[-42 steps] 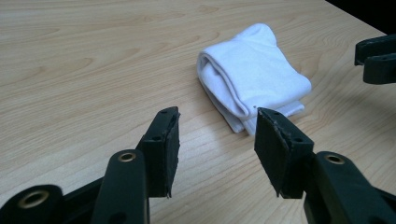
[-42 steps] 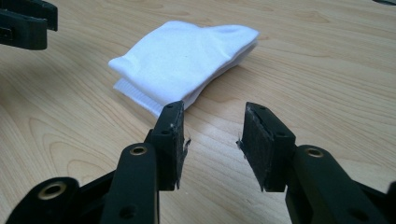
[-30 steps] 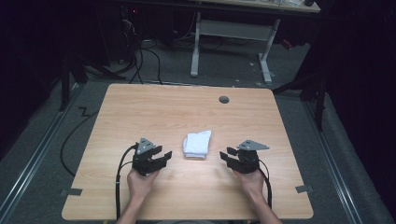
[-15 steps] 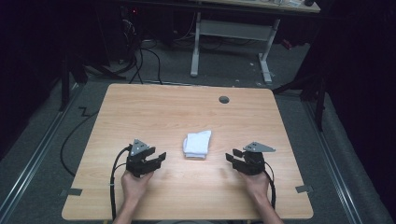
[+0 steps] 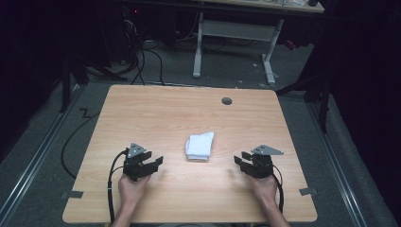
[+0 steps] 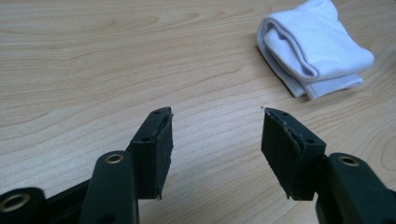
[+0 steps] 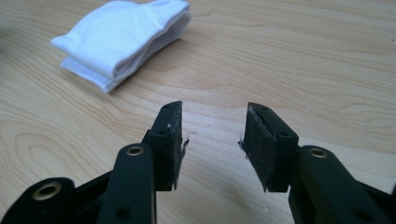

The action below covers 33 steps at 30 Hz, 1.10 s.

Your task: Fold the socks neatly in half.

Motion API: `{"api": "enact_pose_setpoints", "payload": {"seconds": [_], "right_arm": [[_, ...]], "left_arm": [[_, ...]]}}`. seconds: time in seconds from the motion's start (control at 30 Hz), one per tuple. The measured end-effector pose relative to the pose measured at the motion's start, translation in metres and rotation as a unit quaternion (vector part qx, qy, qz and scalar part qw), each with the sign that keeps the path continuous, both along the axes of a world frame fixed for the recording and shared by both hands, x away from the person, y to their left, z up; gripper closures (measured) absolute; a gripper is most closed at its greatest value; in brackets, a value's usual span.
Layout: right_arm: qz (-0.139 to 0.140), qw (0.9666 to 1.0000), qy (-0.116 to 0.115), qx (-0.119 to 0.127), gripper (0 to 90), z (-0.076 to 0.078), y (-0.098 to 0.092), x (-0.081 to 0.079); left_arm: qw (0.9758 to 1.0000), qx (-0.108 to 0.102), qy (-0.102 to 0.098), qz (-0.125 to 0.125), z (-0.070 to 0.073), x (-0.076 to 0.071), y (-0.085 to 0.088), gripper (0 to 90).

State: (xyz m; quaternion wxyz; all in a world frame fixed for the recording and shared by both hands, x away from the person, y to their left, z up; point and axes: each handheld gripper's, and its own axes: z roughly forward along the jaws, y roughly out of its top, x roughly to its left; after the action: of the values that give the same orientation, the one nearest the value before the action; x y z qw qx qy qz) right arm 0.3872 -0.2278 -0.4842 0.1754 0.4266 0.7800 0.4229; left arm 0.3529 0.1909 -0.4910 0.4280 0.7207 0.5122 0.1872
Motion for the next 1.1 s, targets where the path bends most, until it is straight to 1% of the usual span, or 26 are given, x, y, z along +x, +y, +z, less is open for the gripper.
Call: {"api": "enact_pose_setpoints", "payload": {"seconds": [0.1, 0.2, 0.3, 0.4, 0.43, 0.47, 0.53, 0.67, 0.73, 0.77, 0.83, 0.87, 0.97, 1.03, 1.1], "right_arm": [[-0.006, 1.0, 0.003, -0.003, 56.5, -0.003, -0.004, 0.0], [-0.014, 0.9998, 0.008, -0.01, 55.8, -0.005, -0.008, 0.0], [-0.024, 0.9995, 0.008, -0.017, 54.9, -0.007, -0.012, 0.0], [-0.035, 0.9991, 0.007, -0.023, 54.1, -0.009, -0.017, 0.0], [-0.038, 0.9989, 0.011, -0.026, 53.6, -0.01, -0.018, 0.0], [-0.04, 0.9986, 0.012, -0.032, 53.4, -0.011, -0.019, 0.001], [-0.044, 0.9983, 0.012, -0.037, 53.2, -0.012, -0.021, 0.001], [-0.051, 0.9978, 0.01, -0.041, 51.2, -0.011, -0.025, 0.002], [-0.056, 0.9972, 0.013, -0.049, 50.3, -0.013, -0.025, 0.002], [-0.056, 0.9969, 0.012, -0.054, 50.0, -0.014, -0.026, 0.003], [-0.059, 0.9965, 0.013, -0.057, 49.4, -0.016, -0.027, 0.003], [-0.063, 0.9962, 0.015, -0.059, 49.0, -0.018, -0.028, 0.002], [-0.069, 0.9956, 0.019, -0.061, 48.0, -0.022, -0.031, 0.002], [-0.071, 0.995, 0.021, -0.067, 47.2, -0.025, -0.032, 0.002], [-0.074, 0.9947, 0.014, -0.07, 46.2, -0.026, -0.034, 0.001]], "left_arm": [[1.0, 0.006, 0.0, 0.001, -0.001, 0.0, 0.001, 43.3], [0.9999, 0.014, 0.006, 0.005, -0.003, 0.002, 0.003, 42.6], [0.9998, 0.01, 0.012, 0.012, -0.006, 0.003, 0.006, 41.9], [0.9996, 0.02, 0.014, 0.017, -0.009, 0.002, 0.007, 41.4], [0.9995, 0.022, 0.014, 0.019, -0.01, 0.002, 0.008, 41.2], [0.9995, 0.021, 0.014, 0.021, -0.01, 0.002, 0.008, 40.9], [0.9993, 0.023, 0.015, 0.025, -0.011, 0.002, 0.009, 40.3], [0.9988, 0.037, 0.015, 0.03, -0.013, 0.003, 0.01, 39.3], [0.9982, 0.046, 0.018, 0.034, -0.014, 0.003, 0.01, 38.7], [0.998, 0.048, 0.019, 0.037, -0.015, 0.004, 0.011, 38.4], [0.9977, 0.048, 0.022, 0.043, -0.017, 0.004, 0.011, 37.9], [0.9977, 0.048, 0.021, 0.044, -0.017, 0.004, 0.011, 37.3], [0.9969, 0.061, 0.016, 0.047, -0.018, 0.003, 0.01, 36.5], [0.9964, 0.069, 0.011, 0.048, -0.019, 0.003, 0.009, 35.9], [0.996, 0.073, 0.011, 0.05, -0.019, 0.003, 0.008, 35.3]]}}
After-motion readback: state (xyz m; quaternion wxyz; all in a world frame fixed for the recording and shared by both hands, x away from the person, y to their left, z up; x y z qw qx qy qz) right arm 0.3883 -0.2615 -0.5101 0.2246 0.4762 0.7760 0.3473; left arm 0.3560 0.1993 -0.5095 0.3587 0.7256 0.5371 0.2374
